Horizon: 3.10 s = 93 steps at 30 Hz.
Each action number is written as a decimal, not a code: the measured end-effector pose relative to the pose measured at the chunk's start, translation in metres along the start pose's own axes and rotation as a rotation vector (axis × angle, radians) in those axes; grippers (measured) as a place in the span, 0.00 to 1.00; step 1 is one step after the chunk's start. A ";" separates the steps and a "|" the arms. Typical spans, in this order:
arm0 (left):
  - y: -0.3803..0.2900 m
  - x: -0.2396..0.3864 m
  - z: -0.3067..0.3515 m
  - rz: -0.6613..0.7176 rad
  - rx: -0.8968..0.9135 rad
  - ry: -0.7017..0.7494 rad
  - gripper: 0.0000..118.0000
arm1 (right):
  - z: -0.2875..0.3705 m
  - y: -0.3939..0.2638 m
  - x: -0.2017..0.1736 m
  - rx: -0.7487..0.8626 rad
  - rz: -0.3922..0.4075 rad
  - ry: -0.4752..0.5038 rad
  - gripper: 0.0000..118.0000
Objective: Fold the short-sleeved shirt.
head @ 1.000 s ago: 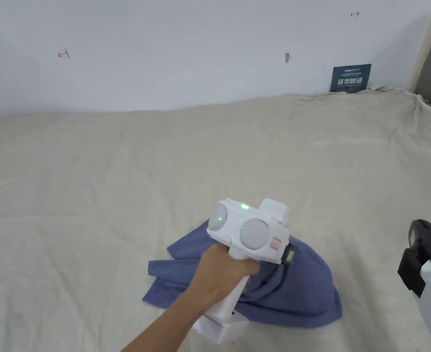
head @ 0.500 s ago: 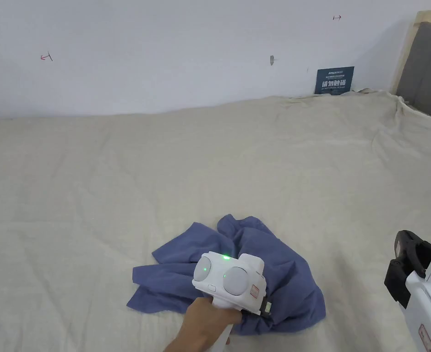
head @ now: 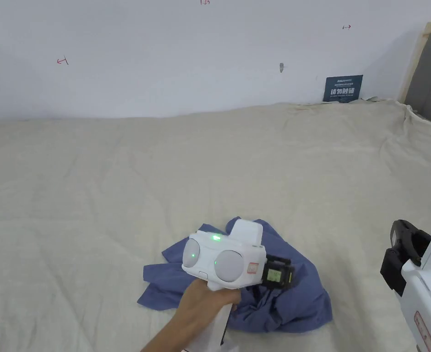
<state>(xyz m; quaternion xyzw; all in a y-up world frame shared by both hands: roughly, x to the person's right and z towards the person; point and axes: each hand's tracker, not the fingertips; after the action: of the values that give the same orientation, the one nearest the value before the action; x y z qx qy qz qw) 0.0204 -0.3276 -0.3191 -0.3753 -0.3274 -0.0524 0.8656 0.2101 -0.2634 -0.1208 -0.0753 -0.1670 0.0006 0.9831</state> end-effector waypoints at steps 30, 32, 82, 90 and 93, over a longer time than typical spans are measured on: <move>-0.062 -0.108 0.184 -0.030 0.765 0.657 0.04 | -0.002 0.015 -0.033 0.102 0.007 0.077 0.00; -0.067 -0.113 0.187 0.000 0.762 0.648 0.00 | -0.003 0.014 -0.032 0.106 0.004 0.077 0.00; -0.074 -0.209 -0.018 0.365 -0.274 0.274 0.70 | -0.063 -0.022 -0.046 -0.028 -0.009 0.107 0.00; -0.081 -0.204 -0.034 0.339 -0.318 0.298 0.73 | -0.065 -0.027 -0.045 -0.047 -0.008 0.109 0.00; -0.081 -0.198 -0.035 0.293 -0.334 0.339 0.65 | -0.063 -0.024 -0.047 -0.051 -0.008 0.105 0.00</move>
<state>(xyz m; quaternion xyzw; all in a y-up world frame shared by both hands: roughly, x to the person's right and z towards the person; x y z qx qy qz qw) -0.1429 -0.4399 -0.4074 -0.5421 -0.1071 -0.0419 0.8324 0.1861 -0.2982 -0.1917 -0.0997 -0.1154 -0.0116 0.9882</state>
